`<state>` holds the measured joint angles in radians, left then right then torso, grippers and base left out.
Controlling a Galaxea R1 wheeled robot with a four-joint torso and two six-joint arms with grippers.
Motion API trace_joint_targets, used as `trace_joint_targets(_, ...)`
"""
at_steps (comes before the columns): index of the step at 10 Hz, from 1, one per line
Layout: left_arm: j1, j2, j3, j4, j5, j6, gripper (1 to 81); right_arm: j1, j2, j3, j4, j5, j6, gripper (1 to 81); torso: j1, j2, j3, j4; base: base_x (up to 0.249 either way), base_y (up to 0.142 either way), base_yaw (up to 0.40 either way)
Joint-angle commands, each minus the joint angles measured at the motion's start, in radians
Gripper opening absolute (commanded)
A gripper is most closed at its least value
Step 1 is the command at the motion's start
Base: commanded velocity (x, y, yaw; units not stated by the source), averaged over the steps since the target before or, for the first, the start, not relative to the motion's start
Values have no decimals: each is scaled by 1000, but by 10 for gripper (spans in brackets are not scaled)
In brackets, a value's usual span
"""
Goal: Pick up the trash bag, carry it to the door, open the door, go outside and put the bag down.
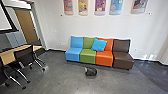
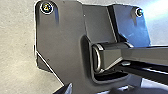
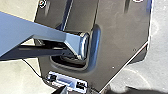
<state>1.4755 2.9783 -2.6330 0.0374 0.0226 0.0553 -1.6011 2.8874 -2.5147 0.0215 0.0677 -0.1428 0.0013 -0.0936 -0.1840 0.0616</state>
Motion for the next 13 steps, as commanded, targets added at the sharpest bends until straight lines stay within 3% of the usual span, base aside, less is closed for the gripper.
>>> trace_joint_targets(1, -40, 2, 1, 6, 59, 4, 811, 28, -5, 1, -9, -60, -4, 811, 0, 0, 0, 0, 165, 0, 0)
trace_joint_targets(13, -43, 4, 1, 7, 62, 1, 811, 34, -1, -5, -8, -60, -4, 811, 0, 0, 0, 0, 167, 0, 0)
